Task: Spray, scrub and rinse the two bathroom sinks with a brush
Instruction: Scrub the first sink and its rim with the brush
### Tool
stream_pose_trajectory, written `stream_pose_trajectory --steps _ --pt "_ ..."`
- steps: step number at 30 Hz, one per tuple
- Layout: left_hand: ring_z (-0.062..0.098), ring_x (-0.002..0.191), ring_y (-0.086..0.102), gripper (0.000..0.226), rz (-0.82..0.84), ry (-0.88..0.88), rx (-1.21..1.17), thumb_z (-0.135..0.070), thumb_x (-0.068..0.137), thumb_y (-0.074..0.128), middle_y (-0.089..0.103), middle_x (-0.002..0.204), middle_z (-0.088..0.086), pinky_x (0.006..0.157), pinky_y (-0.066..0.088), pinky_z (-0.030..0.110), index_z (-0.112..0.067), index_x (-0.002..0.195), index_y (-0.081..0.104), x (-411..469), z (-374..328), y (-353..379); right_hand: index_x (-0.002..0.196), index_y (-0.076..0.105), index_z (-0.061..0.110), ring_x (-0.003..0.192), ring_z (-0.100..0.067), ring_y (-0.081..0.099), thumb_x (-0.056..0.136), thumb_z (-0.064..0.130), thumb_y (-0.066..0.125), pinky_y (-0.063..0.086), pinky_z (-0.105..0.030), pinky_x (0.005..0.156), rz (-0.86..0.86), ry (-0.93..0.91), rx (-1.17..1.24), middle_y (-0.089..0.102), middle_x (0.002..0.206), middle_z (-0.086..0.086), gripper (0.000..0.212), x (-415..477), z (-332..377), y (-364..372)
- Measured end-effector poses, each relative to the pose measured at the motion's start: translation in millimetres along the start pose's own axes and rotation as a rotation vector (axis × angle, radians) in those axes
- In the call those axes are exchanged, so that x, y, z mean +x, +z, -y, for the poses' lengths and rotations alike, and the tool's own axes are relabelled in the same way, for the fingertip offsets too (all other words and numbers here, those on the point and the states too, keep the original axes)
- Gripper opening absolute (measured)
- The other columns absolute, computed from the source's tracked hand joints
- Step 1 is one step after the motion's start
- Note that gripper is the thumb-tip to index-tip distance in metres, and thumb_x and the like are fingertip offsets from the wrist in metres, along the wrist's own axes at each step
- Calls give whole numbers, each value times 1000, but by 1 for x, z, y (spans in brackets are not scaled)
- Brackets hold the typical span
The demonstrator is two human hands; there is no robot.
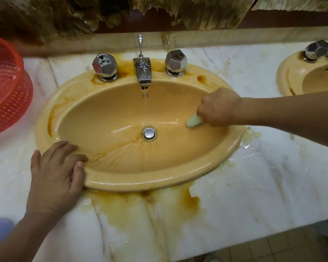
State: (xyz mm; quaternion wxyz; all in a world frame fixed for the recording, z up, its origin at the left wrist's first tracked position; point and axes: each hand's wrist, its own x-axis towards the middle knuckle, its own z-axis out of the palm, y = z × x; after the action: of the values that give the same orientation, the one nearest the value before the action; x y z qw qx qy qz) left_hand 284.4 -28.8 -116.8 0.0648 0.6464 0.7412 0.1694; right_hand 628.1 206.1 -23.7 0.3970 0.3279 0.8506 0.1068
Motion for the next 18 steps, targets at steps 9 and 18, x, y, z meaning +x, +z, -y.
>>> stream_pose_trajectory --steps 9,18 --pt "34 136 47 44 -27 19 27 -33 95 36 64 124 10 113 21 60 -14 94 76 0 3 2 108 70 32 97 -29 66 100 30 49 48 -32 67 14 -26 48 68 105 0 23 7 5 5" --pt "29 144 38 44 -5 0 16 -35 94 36 54 146 10 117 11 65 -15 102 74 -2 1 -1 116 69 32 89 -26 61 101 34 45 49 -31 70 58 -4 57 64 107 0 29 0 -8 4"
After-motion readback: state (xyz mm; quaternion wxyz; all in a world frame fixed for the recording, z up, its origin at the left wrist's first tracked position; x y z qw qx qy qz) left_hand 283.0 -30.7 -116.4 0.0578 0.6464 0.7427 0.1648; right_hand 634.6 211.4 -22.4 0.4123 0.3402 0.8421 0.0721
